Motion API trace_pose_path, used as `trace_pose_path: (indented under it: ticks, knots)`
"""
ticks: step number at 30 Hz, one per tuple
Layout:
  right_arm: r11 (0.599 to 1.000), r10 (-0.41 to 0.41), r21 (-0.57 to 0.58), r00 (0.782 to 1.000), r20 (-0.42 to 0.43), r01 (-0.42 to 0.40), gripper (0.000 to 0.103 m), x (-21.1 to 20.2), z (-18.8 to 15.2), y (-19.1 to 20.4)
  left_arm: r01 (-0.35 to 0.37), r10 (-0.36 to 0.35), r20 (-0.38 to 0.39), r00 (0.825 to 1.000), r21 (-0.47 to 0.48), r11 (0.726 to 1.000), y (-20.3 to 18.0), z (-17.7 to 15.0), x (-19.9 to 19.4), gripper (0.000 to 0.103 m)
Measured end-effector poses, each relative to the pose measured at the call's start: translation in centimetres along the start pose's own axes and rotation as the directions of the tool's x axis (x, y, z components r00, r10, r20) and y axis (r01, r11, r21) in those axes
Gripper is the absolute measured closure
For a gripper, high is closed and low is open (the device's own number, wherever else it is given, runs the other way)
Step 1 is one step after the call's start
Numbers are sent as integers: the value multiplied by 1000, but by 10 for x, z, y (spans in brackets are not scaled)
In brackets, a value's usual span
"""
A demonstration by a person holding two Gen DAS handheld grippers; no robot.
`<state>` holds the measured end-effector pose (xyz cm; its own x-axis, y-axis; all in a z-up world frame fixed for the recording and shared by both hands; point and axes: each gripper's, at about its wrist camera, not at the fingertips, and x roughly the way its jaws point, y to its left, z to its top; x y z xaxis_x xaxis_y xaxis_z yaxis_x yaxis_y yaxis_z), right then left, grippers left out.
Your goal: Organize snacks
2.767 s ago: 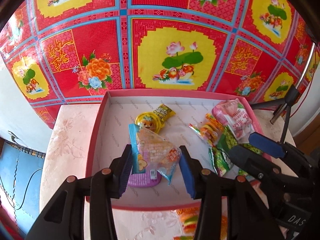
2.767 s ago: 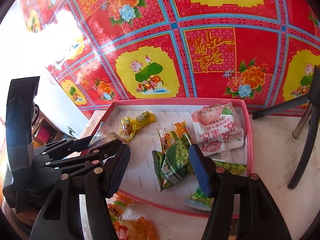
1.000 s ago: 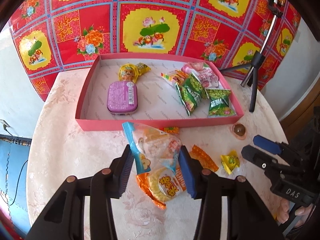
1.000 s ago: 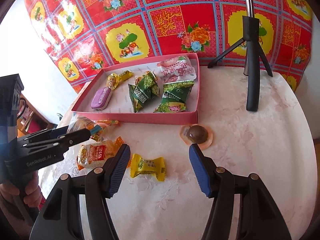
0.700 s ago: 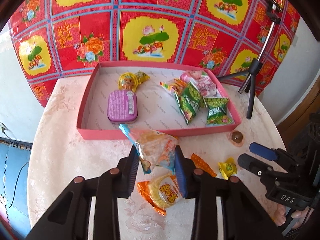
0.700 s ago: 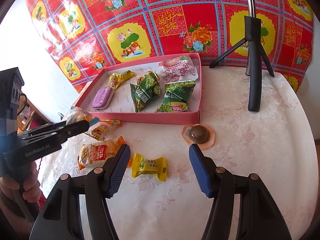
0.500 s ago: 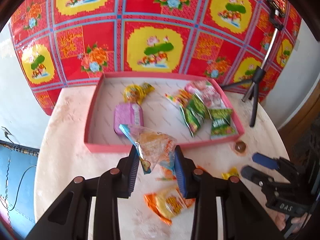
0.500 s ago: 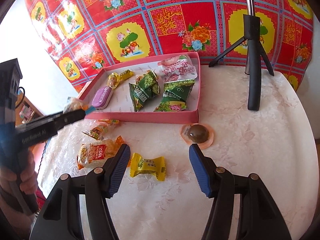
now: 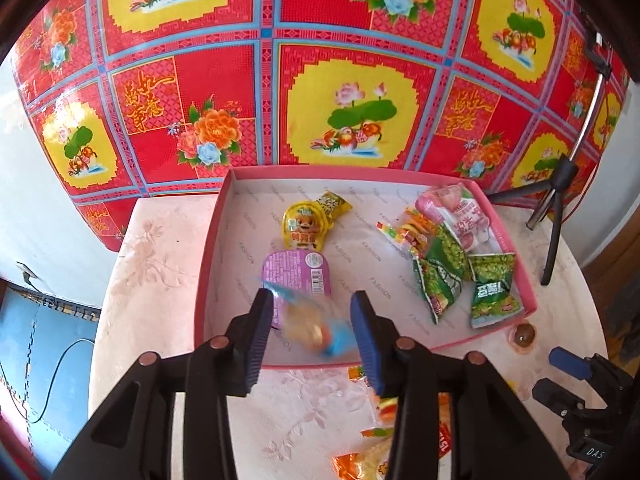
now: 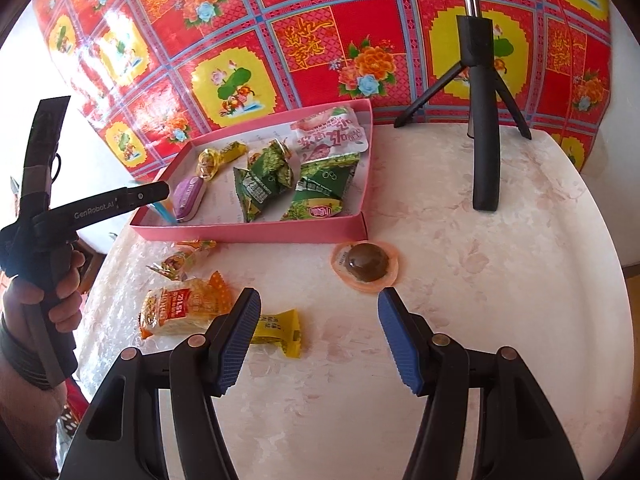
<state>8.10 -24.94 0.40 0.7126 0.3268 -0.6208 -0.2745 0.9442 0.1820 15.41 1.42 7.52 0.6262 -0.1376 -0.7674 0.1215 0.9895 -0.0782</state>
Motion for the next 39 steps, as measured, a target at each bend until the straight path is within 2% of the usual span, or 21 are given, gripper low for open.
trace_pose_path:
  ticks: [6,19,27,39]
  knots:
    - [1000,4,-1,1000,-6,-4,40,2,0,1,-17,17,6,1000,-1,1000,2,1,-1,55]
    - [1000,12,-12,1000,-7,-12,40,2,-1,5,-2,2,25,1000,-10,1000,1,-6,-22,55]
    - [1000,20,-21,1000,-11,-20,40,1,-3,8,55,-55,6,998,-24,998,-4,-19,-34,55]
    - [998,39,-48,999,-33,-41,40,6,-10,18,97,-98,-30,995,-20,995,-16,-41,-37,55]
